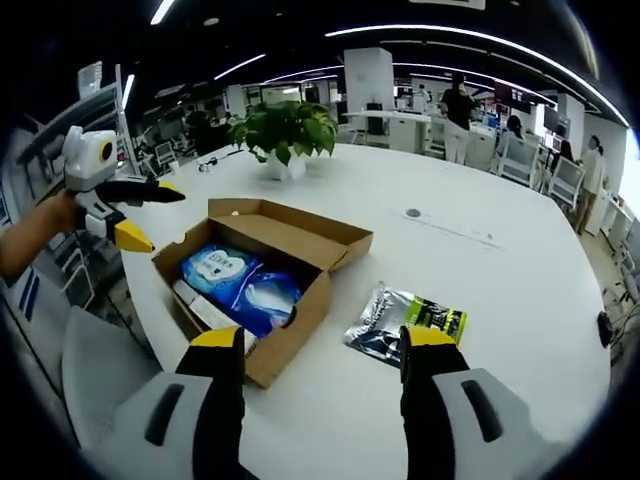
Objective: Operate the shoe box by opening the lid, removing the specified soft item, and placing it in the target area until the item is outside and the box remains undamaged.
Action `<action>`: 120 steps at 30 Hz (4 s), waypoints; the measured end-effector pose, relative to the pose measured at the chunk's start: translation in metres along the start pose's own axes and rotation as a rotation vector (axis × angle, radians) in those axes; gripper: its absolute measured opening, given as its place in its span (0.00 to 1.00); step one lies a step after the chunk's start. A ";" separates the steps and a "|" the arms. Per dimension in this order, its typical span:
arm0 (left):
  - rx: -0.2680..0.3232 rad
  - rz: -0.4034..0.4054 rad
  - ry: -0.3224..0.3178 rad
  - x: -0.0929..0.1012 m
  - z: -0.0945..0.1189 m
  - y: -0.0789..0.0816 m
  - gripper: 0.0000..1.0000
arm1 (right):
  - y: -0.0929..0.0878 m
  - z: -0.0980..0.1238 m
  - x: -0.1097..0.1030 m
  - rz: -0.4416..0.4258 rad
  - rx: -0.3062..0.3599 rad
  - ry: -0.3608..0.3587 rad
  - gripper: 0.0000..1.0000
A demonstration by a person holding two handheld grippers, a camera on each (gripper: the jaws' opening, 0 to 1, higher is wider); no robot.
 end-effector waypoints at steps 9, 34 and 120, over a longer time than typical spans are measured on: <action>0.016 0.000 0.016 -0.009 0.015 -0.027 0.90 | 0.013 -0.028 -0.025 0.014 0.003 0.106 0.55; 0.038 0.065 0.053 -0.036 0.022 -0.059 1.00 | 0.044 -0.120 -0.074 0.103 -0.105 0.257 0.43; -0.083 0.066 0.030 -0.033 -0.025 -0.054 0.76 | 0.053 -0.124 -0.068 -0.017 -0.143 0.159 0.00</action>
Point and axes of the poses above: the point that each gripper's makers call its tool centre point, and the gripper's own axes: z roughly backward along the fingers, x roughly to its right, y roughly out of its top, the point moved 6 cm from there along z, roughly backward along the fingers, and after that the axes turned 15 degrees about -x, right-handed, at the moved point
